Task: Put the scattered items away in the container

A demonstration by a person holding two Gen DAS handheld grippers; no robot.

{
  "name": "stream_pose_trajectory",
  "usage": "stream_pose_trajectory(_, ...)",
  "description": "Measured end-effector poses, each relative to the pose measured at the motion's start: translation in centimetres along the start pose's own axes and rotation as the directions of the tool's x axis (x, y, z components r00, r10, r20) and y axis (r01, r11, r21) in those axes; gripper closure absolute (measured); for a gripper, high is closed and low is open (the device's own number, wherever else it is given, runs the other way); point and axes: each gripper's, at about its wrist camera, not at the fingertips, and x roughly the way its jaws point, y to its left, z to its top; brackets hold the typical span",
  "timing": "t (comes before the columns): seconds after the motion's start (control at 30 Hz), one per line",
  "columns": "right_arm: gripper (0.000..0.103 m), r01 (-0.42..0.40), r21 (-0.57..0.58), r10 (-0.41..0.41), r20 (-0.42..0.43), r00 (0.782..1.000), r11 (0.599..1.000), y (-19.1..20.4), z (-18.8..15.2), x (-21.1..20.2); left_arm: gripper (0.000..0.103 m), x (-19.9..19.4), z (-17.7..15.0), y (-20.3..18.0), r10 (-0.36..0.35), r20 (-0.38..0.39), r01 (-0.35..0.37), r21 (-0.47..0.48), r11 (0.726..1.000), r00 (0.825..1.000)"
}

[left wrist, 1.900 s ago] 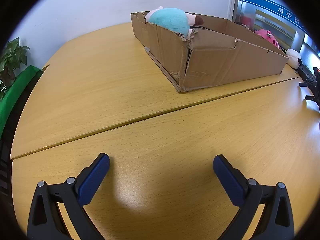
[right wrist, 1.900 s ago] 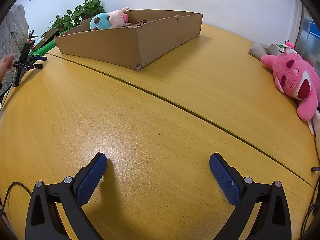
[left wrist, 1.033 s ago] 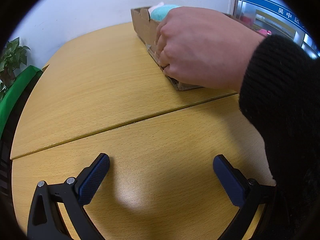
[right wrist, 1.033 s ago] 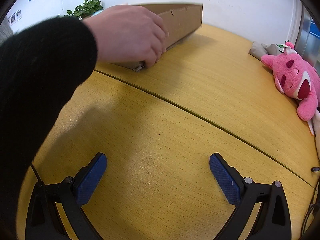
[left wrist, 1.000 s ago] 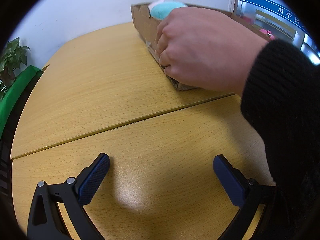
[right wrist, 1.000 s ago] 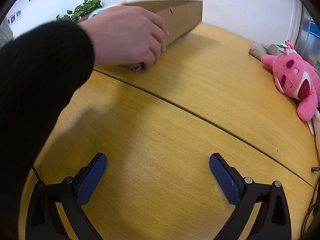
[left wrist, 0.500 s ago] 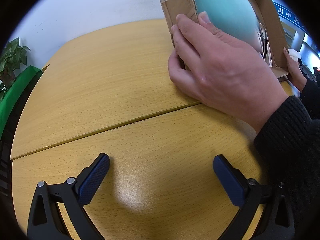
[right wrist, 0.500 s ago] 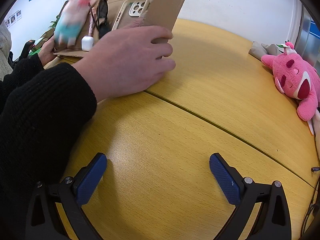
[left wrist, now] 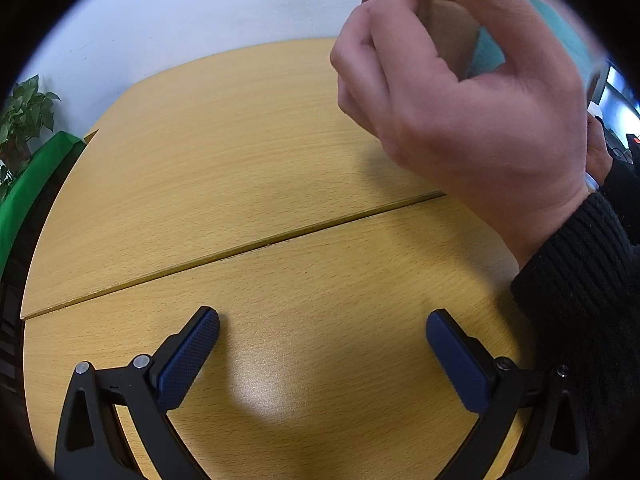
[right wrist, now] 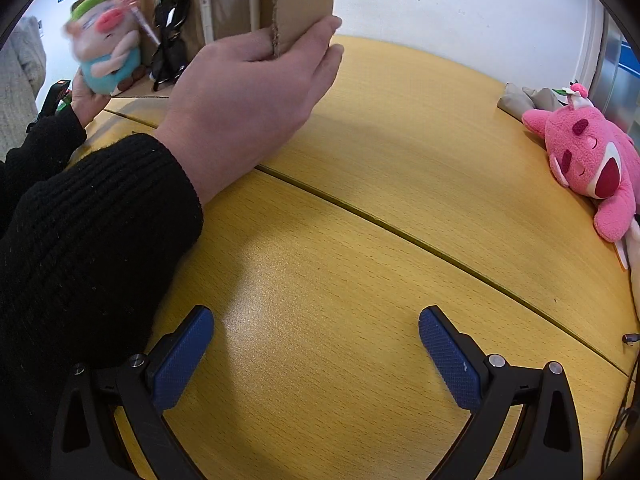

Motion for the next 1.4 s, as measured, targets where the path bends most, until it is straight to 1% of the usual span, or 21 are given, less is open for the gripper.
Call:
stream_pose_trajectory(0.37,0.000,-0.001,0.000,0.001,0.000,1.000,1.000,0.0,0.0,0.0,0.000,0.2,0.0,0.0,0.000,0.000,0.000,0.000,1.000,1.000)
stream_pose_trajectory(0.83,0.000,-0.001,0.000,0.001,0.001,1.000,1.000,0.0,0.0,0.0,0.000,1.7,-0.5,0.0,0.000,-0.001,0.000,-0.001,1.000,1.000)
stream_pose_trajectory(1.4,0.000,-0.002,0.000,0.002,0.001,1.000,1.000,0.0,0.0,-0.1,0.000,1.9,-0.7,0.0,0.000,0.000,0.000,-0.001,1.000,1.000)
